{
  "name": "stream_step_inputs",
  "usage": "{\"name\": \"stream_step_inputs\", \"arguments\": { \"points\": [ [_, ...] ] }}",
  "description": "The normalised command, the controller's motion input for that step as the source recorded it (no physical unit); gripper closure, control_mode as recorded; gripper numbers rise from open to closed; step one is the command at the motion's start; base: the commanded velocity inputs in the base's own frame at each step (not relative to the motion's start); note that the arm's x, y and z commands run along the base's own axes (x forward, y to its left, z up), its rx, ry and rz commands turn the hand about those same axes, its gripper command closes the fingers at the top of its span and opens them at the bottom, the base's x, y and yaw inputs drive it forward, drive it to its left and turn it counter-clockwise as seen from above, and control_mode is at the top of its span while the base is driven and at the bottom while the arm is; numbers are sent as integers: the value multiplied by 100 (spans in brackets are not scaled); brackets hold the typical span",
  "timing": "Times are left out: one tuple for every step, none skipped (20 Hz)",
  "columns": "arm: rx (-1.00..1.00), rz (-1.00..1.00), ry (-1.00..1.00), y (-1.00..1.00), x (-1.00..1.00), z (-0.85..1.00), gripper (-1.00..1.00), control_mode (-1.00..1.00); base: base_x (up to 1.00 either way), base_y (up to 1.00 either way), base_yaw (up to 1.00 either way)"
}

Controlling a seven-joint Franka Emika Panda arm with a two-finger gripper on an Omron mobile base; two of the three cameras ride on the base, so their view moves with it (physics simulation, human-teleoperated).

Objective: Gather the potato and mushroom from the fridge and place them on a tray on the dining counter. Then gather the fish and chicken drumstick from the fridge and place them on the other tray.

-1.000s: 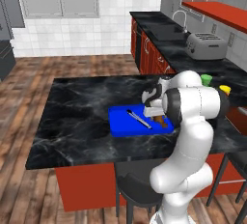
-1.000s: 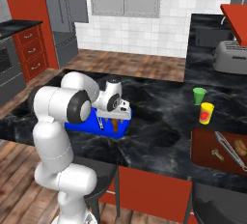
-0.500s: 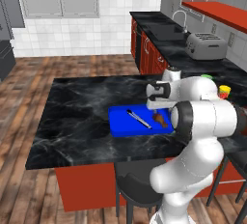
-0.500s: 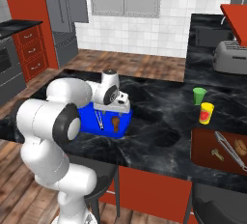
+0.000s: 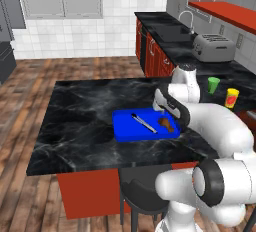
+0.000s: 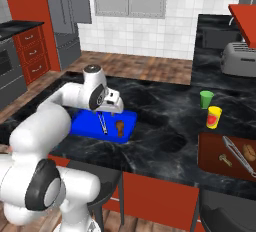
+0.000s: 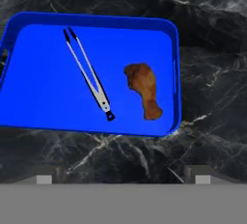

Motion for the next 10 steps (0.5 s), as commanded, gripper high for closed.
{"name": "stream_step_inputs", "arguments": {
  "points": [
    [-2, -4, -10, 43, -92, 63, -100, -100, 0, 0, 0],
    [-3, -1, -10, 52, -93, 54, -100, -100, 0, 0, 0],
    [-3, 0, -10, 54, -93, 50, -100, -100, 0, 0, 0],
    [-2, 0, -9, 52, -94, 47, -100, -100, 0, 0, 0],
    [-2, 0, -10, 49, -96, 42, -100, -100, 0, 0, 0],
    [-2, 0, -10, 44, -100, 39, -100, -100, 0, 0, 0],
    [-2, 0, -12, 41, -100, 35, -100, -100, 0, 0, 0],
    [0, 0, -17, 33, -100, 26, -100, -100, 0, 0, 0],
    [0, 0, -18, 28, -100, 25, -100, -100, 0, 0, 0],
    [0, 0, -21, 27, -100, 21, -100, -100, 0, 0, 0]
  ]
}}
